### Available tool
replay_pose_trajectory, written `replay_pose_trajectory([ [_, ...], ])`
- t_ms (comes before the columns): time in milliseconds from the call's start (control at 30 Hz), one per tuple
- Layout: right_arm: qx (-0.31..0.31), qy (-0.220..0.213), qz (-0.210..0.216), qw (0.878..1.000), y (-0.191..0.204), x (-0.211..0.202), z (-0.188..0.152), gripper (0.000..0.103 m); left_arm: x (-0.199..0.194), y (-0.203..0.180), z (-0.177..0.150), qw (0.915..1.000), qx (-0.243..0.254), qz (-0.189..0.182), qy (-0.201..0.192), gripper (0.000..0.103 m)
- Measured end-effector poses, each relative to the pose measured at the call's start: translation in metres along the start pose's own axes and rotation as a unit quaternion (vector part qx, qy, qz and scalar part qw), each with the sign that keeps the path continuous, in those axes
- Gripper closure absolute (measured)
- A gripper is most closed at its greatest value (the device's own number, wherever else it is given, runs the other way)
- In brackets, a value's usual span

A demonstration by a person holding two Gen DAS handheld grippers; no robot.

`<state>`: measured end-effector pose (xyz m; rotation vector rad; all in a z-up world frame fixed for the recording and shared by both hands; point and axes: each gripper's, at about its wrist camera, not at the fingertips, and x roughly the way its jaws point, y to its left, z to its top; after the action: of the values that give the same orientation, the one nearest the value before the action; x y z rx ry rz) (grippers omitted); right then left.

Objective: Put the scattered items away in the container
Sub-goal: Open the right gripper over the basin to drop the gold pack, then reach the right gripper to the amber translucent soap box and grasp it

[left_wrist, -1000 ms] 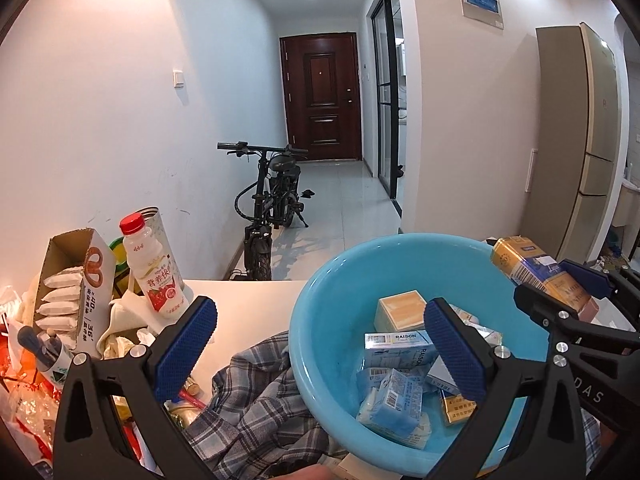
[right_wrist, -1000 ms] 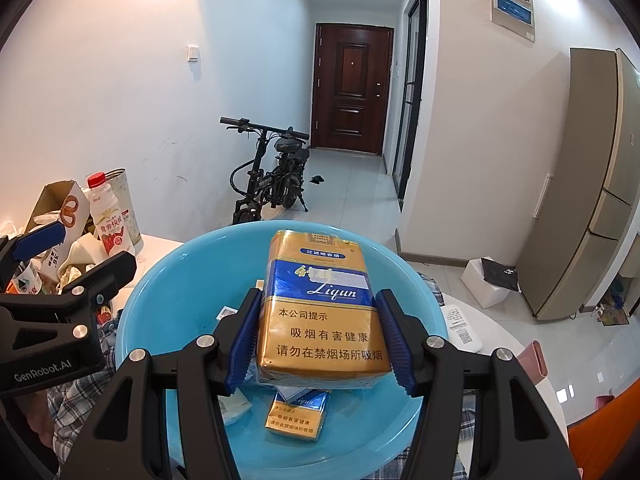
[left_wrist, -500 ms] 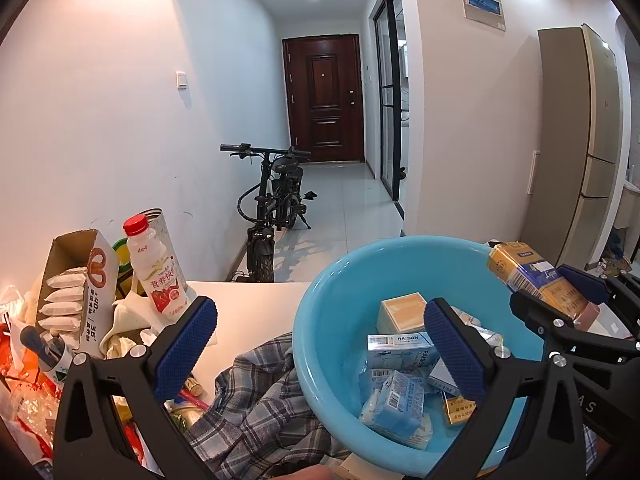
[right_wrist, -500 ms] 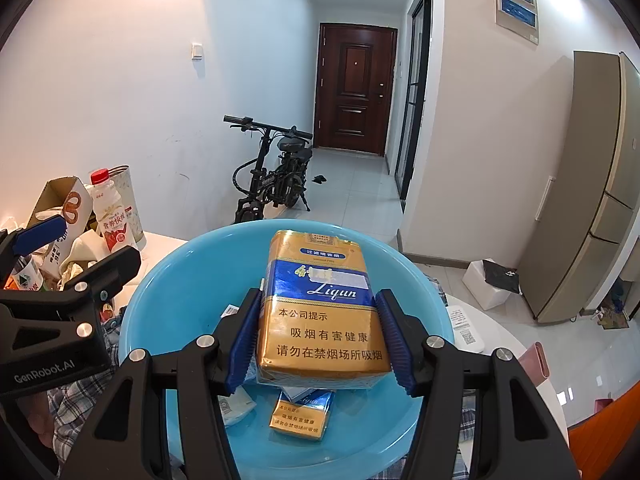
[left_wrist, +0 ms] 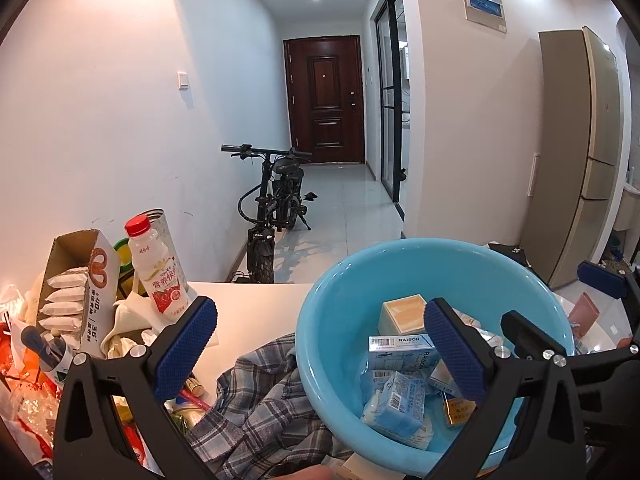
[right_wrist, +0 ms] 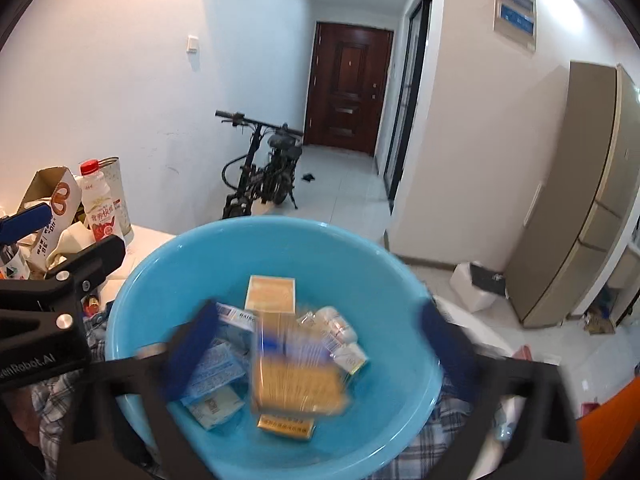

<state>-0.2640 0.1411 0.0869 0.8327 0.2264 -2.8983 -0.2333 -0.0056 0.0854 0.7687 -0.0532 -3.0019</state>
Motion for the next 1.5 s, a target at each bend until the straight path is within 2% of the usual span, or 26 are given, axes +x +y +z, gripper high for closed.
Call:
replay_pose_trajectory([
  [633, 0.005, 0.003, -0.011, 1.0, -0.004, -0.001, 0.002, 0.0, -0.012, -0.006, 0.002, 0.9999, 0.008, -0.002, -0.013, 0.0],
  [833, -0.013, -0.01, -0.024, 1.0, 0.002, -0.024, 0.001, 0.0, -0.023, -0.007, 0.005, 0.9996, 0.01, -0.016, -0.02, 0.0],
  [967, -0.001, -0.016, -0.014, 1.0, -0.004, -0.042, -0.012, 0.0, -0.034, -0.008, 0.007, 0.9991, 0.007, -0.028, -0.03, 0.0],
  [1167, -0.015, -0.004, -0.028, 0.999, -0.013, -0.07, -0.045, 0.0, -0.038, -0.015, 0.007, 0.9987, 0.015, -0.039, -0.03, 0.0],
  [1400, -0.06, 0.068, -0.025, 0.996, -0.003, -0.059, -0.101, 0.0, -0.045, -0.023, 0.006, 0.998, 0.027, -0.044, -0.036, 0.0],
  [1500, -0.065, 0.092, 0.006, 0.994, 0.001, -0.046, -0.118, 0.0, -0.045, -0.024, 0.006, 0.998, 0.027, -0.044, -0.036, 0.0],
])
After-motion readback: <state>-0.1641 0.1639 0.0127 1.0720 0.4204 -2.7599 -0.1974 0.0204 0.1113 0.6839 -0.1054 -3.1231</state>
